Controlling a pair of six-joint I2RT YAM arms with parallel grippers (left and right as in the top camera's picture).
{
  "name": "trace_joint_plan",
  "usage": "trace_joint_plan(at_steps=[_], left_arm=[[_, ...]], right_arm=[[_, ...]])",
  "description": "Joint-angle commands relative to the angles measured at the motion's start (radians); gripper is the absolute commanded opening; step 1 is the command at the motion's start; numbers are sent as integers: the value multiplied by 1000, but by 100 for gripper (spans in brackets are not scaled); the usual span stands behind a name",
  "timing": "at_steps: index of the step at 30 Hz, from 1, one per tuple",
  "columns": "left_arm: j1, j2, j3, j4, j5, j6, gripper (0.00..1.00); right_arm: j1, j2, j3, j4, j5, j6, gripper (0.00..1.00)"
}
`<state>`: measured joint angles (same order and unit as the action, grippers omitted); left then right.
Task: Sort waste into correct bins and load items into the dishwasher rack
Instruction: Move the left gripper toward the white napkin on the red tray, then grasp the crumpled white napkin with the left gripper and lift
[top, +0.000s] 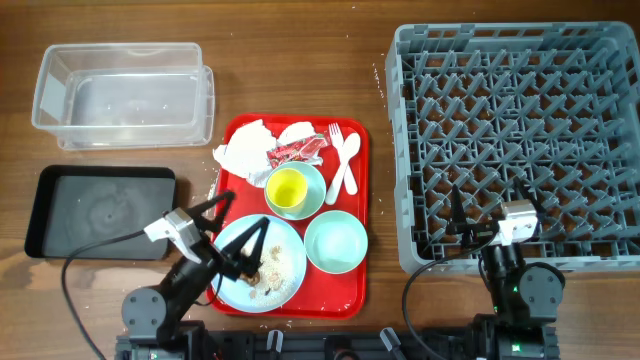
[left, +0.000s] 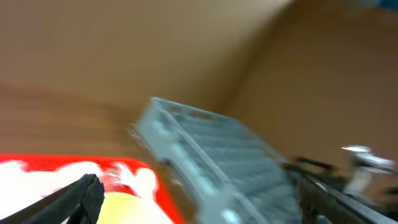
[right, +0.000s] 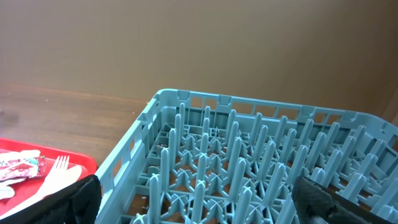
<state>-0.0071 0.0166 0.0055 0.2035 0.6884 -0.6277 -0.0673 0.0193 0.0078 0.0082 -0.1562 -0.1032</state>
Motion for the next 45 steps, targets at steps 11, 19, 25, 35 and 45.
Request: trace_joint_plan(at_steps=[11, 19, 25, 35, 45], left_arm=[[34, 457, 730, -783, -419, 209, 99], [27, 1032, 1242, -1192, -321, 269, 99], [-79, 1392, 1519, -1477, -795, -32, 100], [-119, 1751, 1537, -1331, -543, -36, 96], [-227, 1984, 1537, -1174, -660, -224, 72]], right_arm=[[-5, -5, -3, 3, 6, -10, 100], [-5, -5, -3, 3, 6, -10, 100], [-5, -5, -3, 3, 6, -10, 100], [-5, -5, -3, 3, 6, -10, 100], [-5, -5, -3, 3, 6, -10, 100]])
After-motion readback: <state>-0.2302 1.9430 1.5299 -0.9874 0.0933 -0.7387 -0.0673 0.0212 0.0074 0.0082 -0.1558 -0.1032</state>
